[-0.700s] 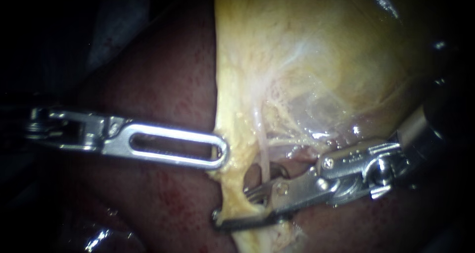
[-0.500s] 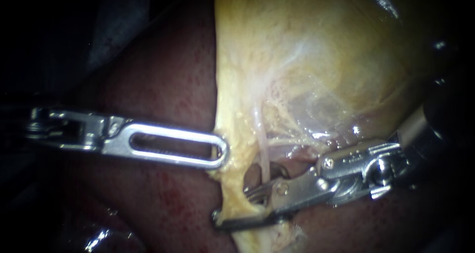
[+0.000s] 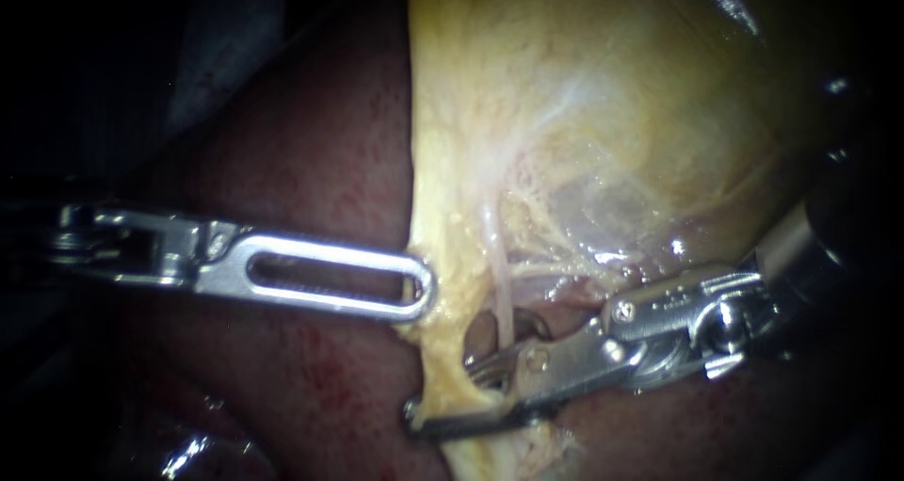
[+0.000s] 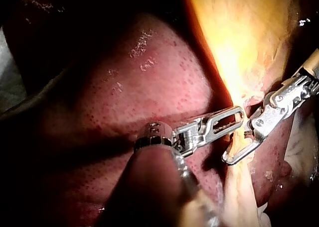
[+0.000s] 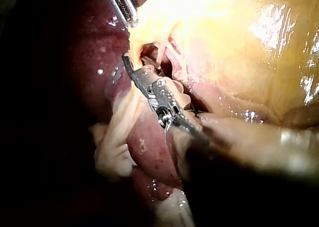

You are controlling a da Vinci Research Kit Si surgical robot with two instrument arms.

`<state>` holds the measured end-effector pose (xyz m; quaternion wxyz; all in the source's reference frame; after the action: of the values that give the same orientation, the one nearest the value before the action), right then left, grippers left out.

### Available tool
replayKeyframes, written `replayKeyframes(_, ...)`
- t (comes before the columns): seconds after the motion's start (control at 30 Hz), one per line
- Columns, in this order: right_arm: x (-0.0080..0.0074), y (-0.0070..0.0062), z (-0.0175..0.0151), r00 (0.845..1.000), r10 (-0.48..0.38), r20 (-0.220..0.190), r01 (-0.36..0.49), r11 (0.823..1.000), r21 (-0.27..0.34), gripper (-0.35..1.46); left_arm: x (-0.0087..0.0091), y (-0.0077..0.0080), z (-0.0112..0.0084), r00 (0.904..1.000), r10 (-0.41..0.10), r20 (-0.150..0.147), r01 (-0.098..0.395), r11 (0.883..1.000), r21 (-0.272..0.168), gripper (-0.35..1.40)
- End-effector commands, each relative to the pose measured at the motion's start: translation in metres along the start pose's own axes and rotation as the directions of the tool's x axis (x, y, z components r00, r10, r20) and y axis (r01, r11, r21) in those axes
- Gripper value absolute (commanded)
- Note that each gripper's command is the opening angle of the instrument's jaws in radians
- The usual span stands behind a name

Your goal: Going back first clip left tube

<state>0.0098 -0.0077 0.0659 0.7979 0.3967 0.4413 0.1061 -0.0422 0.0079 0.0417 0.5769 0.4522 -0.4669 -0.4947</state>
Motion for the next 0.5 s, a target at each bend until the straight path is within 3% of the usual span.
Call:
replayKeyframes(0.03, 0.0, 0.0001, 0.0, 1.0, 0.0, 0.0, 0.0, 1.0, -0.001, 0.23, 0.0, 0.0, 0.0, 1.0, 0.0, 0.0, 0.0, 1.0, 0.0, -0.35)
replayKeyframes(0.17, 0.0, 0.0002, -0.0001, 1.0, -0.006, -0.005, 0.006, 1.0, -0.012, 0.42, 0.0, 0.0, 0.0, 1.0, 0.0, 0.0, 0.0, 1.0, 0.0, -0.35)
replayKeyframes(0.5, 0.0005, 0.0, -0.0024, 0.999, -0.045, -0.024, 0.043, 0.997, -0.057, 0.48, 0.0, 0.0001, 0.0, 1.0, 0.0, 0.0, 0.0, 1.0, 0.0, -0.35)
